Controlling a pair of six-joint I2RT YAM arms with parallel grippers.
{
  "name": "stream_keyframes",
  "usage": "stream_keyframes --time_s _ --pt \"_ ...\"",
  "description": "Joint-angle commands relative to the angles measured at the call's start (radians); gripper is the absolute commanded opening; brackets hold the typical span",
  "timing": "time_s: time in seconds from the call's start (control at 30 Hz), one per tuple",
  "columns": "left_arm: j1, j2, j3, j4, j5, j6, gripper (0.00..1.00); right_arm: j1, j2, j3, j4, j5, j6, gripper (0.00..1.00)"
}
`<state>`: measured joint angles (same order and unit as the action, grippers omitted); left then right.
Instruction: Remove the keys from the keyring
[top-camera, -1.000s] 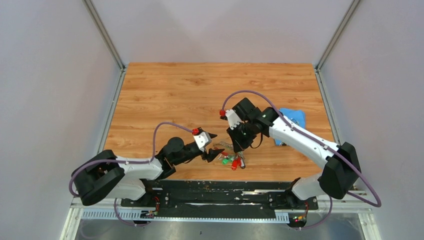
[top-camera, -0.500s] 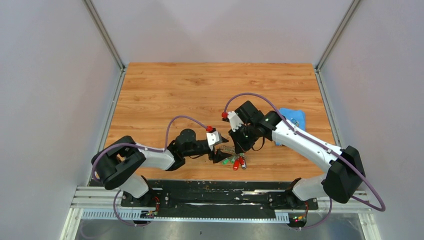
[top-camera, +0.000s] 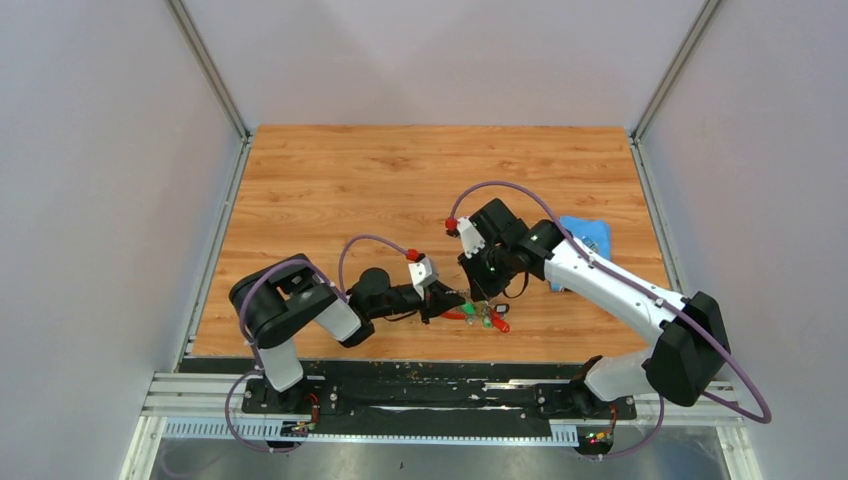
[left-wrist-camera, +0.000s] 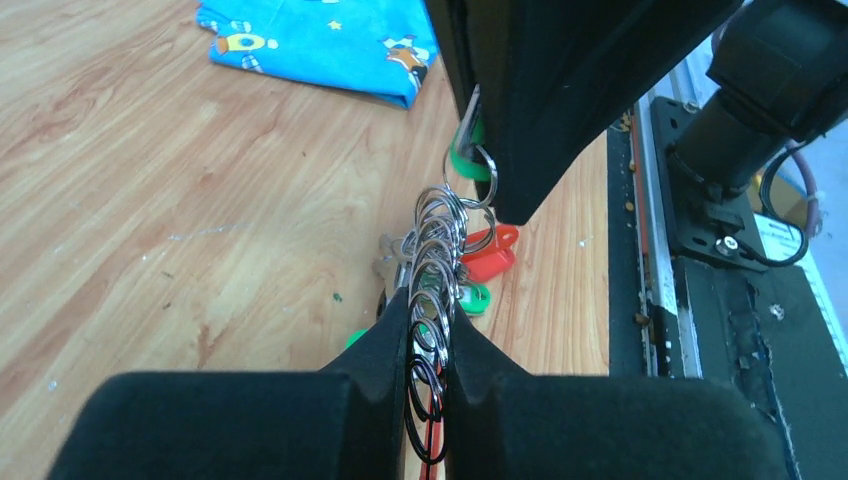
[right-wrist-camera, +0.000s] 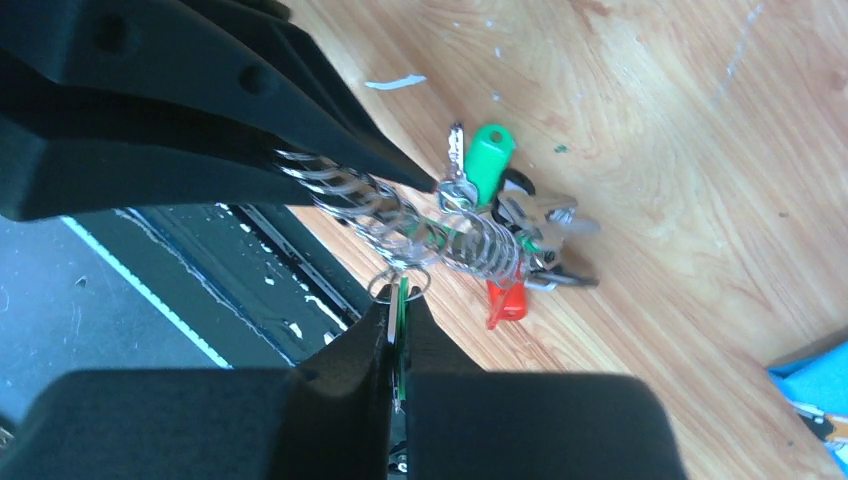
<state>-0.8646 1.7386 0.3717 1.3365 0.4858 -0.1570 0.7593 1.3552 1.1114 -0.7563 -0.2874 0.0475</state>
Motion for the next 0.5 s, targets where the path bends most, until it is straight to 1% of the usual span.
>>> stream_keyframes --time_s 0.0,0.07,0.1,0.17,0.23,0.33,0.47 --pt "0.010 0.039 -0.034 0.225 -0.076 -0.147 0.00 -0.047 -0.015 -0.054 -0.009 0.088 0.108 0.01" --pt "0.002 0.007 -0.048 0.225 -0.097 -0.141 0.00 -0.053 -0.015 -0.069 -0.004 0.087 0.133 0.01" --pt "0.001 -0.017 -0.056 0.226 -0.112 -0.140 0.00 -0.052 -0.013 -0.063 -0.010 0.113 0.140 0.01" --pt "0.002 -0.063 -0.067 0.225 -0.129 -0.138 0.00 -0.056 -0.018 -0.042 -0.015 0.164 0.148 0.01" --pt "0.003 -0.100 -0.070 0.225 -0.126 -0.148 0.00 -0.058 -0.027 -0.010 -0.016 0.180 0.143 0.01" --pt "0.003 -0.124 -0.060 0.225 -0.104 -0.174 0.00 -0.057 -0.030 0.068 -0.025 0.147 0.121 0.01" --pt "0.009 -0.119 -0.053 0.225 -0.106 -0.196 0.00 -0.057 -0.052 0.164 -0.038 0.139 0.081 0.01"
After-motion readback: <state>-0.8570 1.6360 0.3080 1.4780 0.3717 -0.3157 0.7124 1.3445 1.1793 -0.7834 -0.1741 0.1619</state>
